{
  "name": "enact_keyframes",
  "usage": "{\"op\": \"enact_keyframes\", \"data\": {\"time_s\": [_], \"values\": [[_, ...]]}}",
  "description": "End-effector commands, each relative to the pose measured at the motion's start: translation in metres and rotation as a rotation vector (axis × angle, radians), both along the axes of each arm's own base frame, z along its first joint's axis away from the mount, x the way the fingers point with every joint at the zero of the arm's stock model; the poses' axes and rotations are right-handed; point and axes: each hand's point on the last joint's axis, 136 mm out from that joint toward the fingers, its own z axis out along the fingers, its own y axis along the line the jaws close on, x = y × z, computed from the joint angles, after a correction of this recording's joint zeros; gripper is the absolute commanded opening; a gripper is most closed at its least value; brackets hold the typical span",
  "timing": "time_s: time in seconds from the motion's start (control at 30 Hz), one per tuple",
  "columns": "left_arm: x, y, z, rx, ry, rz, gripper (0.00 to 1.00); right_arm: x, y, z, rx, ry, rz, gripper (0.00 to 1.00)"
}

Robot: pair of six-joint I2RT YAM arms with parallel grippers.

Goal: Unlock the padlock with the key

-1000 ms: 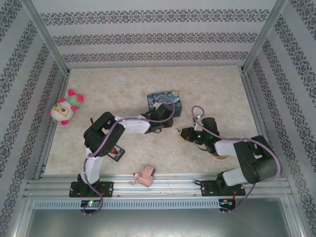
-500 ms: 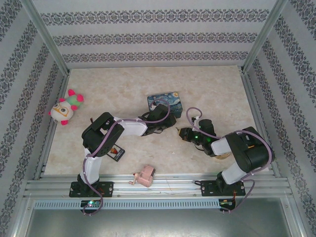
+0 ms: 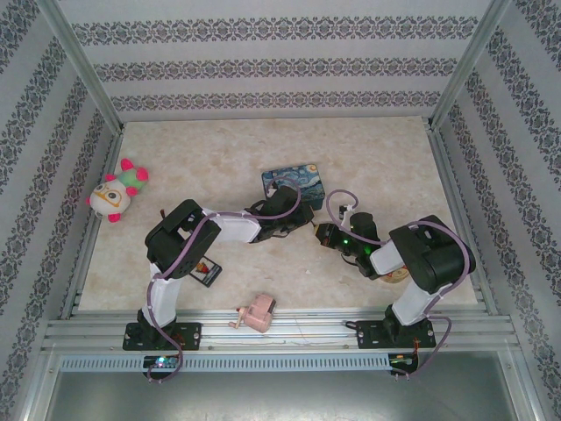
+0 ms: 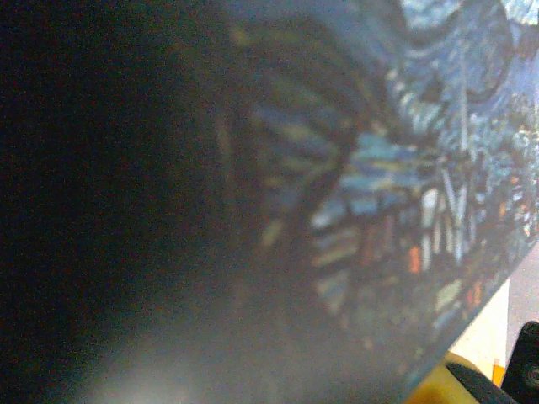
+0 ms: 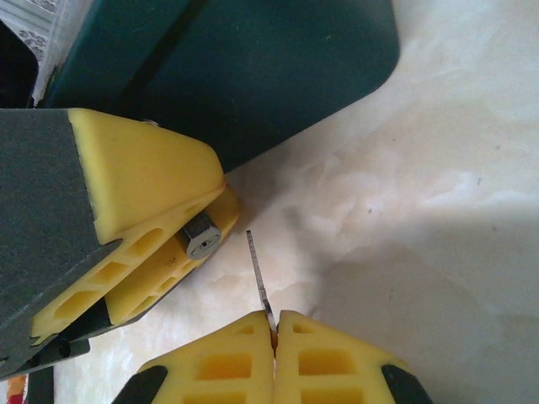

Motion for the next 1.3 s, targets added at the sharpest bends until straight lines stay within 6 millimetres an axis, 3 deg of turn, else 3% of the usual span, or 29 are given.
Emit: {"op": "enact_keyframes", "data": {"time_s": [0.0,0.5,1.03,1.27], "values": [[0.007,-0.006,0.027,-0.085,-0.046,0.011,0.11,0.007,0.007,0.011,0.021,-0.056,0.003,0.0],[0.009,-0.006,0.028,-0.128,-0.038,0.024,0.11,0.001,0.006,0.012,0.028,-0.067,0.007,0.0],[0.008,-0.007,0.032,-0.18,0.001,0.018,0.11,0.003,0.011,0.026,0.044,-0.116,0.033,0.0],[0.008,-0.003,0.03,-0.191,0.019,0.027,0.11,-0.005,0.008,0.017,0.023,-0.095,0.039,0.0]]}}
